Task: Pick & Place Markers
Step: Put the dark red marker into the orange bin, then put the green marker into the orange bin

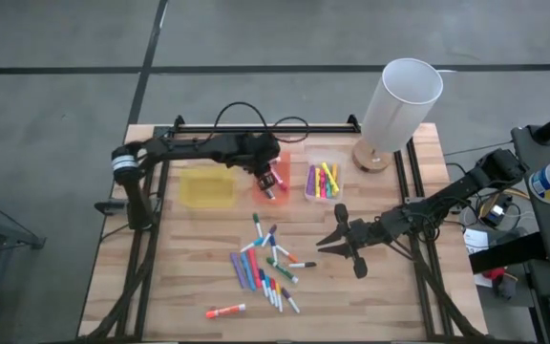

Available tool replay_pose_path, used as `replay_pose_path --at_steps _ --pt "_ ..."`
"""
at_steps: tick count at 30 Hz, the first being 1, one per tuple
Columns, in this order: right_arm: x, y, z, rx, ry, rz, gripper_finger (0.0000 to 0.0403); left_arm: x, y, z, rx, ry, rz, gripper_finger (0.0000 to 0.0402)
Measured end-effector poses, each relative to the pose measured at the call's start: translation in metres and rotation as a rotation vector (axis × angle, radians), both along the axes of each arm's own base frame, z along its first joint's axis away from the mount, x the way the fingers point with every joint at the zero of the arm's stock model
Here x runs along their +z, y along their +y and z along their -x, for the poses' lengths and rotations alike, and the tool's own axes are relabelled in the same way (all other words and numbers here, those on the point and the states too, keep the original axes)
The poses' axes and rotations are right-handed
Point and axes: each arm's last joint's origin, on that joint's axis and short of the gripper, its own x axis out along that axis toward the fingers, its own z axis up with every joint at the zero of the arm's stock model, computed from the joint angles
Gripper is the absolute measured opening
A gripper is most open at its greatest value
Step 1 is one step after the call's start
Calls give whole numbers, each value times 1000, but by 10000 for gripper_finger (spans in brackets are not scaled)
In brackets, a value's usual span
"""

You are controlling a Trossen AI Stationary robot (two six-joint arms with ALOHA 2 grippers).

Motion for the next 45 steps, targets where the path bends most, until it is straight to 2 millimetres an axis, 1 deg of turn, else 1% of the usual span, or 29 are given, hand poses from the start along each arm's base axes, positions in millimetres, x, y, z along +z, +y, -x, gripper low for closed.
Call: replay_pose_path --at_steps 4,9,13,15,21,23,25,28,31,36,38,41,45 --pt "0 0 0 0 0 3 59 -14 12 -5 120 -60 117 60" --pt "0 0 0 0 0 3 59 -25 21 -7 191 -53 146 60" --pt "0 0 0 0 2 6 59 -29 21 -8 206 -51 156 64" --pt "-1 0 0 0 4 9 59 -29 20 -8 194 -52 162 76" --pt "-1 0 0 0 4 9 59 -27 20 -10 173 -69 164 150" --pt "-1 0 0 0 4 9 59 -26 20 -11 171 -73 164 167" --pt "-1 0 0 0 4 9 59 -25 20 -12 168 -76 168 178" --pt "-1 0 0 0 4 9 59 -23 17 -14 128 -88 196 182" --pt "-1 0 0 0 4 9 59 -20 4 -18 13 -88 224 183" --pt "-1 0 0 0 3 16 59 -11 -30 -25 -142 -93 209 183" --pt "-1 0 0 0 3 17 59 -5 -48 -27 -226 -96 184 183" --pt "-1 0 0 0 8 19 59 1 -81 -32 -378 -104 146 183" --pt "-2 0 0 0 14 21 59 4 -123 -35 -528 -109 123 183"
